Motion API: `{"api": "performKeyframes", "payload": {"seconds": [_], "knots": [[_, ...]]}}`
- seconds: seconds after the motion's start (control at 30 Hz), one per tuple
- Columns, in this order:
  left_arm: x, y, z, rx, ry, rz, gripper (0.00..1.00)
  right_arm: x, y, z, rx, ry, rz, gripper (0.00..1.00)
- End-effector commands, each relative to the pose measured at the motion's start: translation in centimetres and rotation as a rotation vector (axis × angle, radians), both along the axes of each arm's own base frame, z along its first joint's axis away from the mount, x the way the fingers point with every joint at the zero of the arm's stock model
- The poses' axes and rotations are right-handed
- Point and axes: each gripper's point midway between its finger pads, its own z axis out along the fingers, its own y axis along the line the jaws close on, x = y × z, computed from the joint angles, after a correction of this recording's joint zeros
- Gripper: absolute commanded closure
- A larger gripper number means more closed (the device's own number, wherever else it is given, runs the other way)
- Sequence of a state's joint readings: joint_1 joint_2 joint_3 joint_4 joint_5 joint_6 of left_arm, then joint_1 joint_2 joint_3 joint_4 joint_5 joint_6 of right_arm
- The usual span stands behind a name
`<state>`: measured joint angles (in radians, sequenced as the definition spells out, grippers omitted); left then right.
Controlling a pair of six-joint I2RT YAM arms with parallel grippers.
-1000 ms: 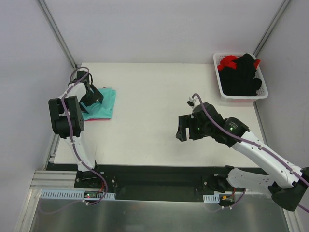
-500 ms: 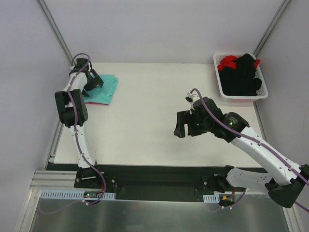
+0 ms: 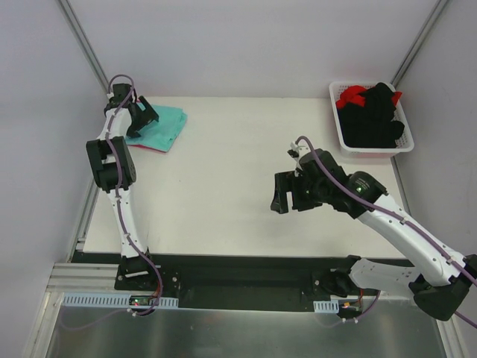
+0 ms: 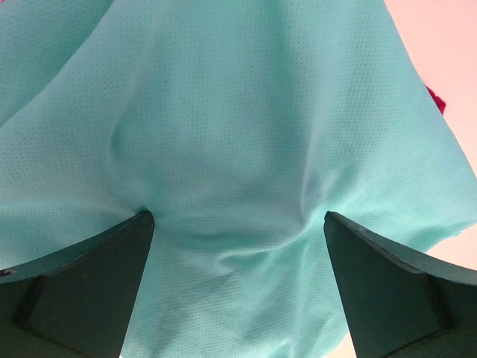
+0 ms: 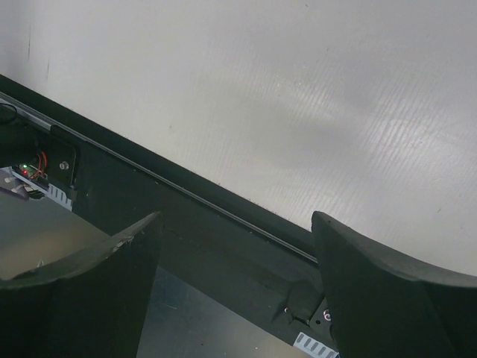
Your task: Fold and stack the t-shirts
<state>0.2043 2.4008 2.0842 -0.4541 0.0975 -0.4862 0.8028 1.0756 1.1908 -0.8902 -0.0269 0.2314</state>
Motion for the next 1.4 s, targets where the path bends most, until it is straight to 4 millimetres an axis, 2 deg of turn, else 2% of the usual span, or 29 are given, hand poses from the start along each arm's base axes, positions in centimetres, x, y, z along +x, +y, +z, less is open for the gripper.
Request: {"api": "performKeyframes", "payload": {"seconds": [0.0,0.03,0.07,0.1,0.13,0.17,0.23,0.27,0.37,0.4,0.43,0.5,0.53,0.57,0.6,0.63,0.67,0.73,0.77,0.87,1.2,1.37], "knots": [[-0.6,-0.2,5.2,-0.005,-0.086,0.003,0.01,0.0,0.4,1.5,0.037,-0.005,-0.002,0.16],[-0.9,-0.3,6.5,-0.003,-0.106,0.003,0.01,-0.1,0.5,1.6,0.044,-0.004,-0.002,0.16],[-1.2,-0.6,10.0,0.002,-0.17,-0.001,0.01,-0.1,0.7,1.6,0.048,-0.007,0.0,0.16],[-1.8,-0.9,10.7,0.0,-0.179,-0.005,0.01,-0.1,0.6,1.6,0.05,-0.007,-0.004,0.16],[-2.2,-1.2,12.1,0.003,-0.206,-0.011,0.01,-0.2,0.6,1.6,0.049,-0.008,-0.004,0.16],[-2.7,-2.2,15.2,0.007,-0.263,-0.035,0.01,-0.3,0.7,1.6,0.05,-0.009,0.0,0.16],[-3.4,-3.4,17.4,0.008,-0.305,-0.063,0.01,-0.3,0.6,1.8,0.05,-0.02,-0.005,0.16],[-3.9,-4.9,19.7,0.01,-0.348,-0.095,0.01,-0.4,0.6,1.9,0.05,-0.022,-0.002,0.16],[-4.5,-8.5,21.8,-0.043,-0.404,-0.196,0.01,-0.7,0.5,2.2,0.054,-0.027,-0.005,0.16],[-4.7,-10.9,21.6,-0.08,-0.407,-0.262,0.01,-0.8,0.4,2.2,0.056,-0.029,-0.006,0.16],[-4.7,-12.0,21.4,-0.087,-0.404,-0.29,0.01,-0.8,0.3,2.2,0.054,-0.031,-0.012,0.16],[-4.5,-15.0,19.0,-0.118,-0.359,-0.36,0.01,-1.1,0.1,2.3,0.058,-0.03,-0.011,0.16],[-4.4,-15.6,18.0,-0.127,-0.338,-0.373,0.01,-1.2,-0.1,2.4,0.058,-0.03,-0.013,0.16],[-4.1,-15.9,15.8,-0.142,-0.294,-0.377,0.01,-1.0,-0.6,2.4,0.042,-0.043,-0.032,0.16],[-3.9,-16.0,14.7,-0.15,-0.274,-0.378,0.01,-1.1,-0.7,2.4,0.04,-0.047,-0.031,0.16],[-4.0,-17.9,13.6,-0.162,-0.253,-0.413,0.01,-1.1,-1.0,2.4,0.035,-0.051,-0.039,0.15],[-3.7,-18.3,11.7,-0.172,-0.217,-0.424,0.01,-1.2,-1.2,2.4,0.028,-0.052,-0.041,0.15],[-3.4,-18.9,10.4,-0.183,-0.198,-0.441,0.01,-1.3,-1.5,2.4,0.024,-0.056,-0.046,0.15],[-3.2,-19.1,9.2,-0.187,-0.179,-0.451,0.01,-1.3,-1.7,2.3,0.019,-0.056,-0.049,0.15],[-2.8,-18.9,7.8,-0.171,-0.161,-0.446,0.01,-1.4,-1.7,2.1,0.016,-0.052,-0.051,0.15],[-1.1,-18.7,5.7,-0.157,-0.144,-0.434,0.01,-1.2,-1.8,1.9,-0.005,-0.043,-0.053,0.15],[-0.3,-17.4,4.3,-0.084,-0.129,-0.395,0.01,-1.2,-1.8,1.7,-0.017,-0.038,-0.048,0.14]]}}
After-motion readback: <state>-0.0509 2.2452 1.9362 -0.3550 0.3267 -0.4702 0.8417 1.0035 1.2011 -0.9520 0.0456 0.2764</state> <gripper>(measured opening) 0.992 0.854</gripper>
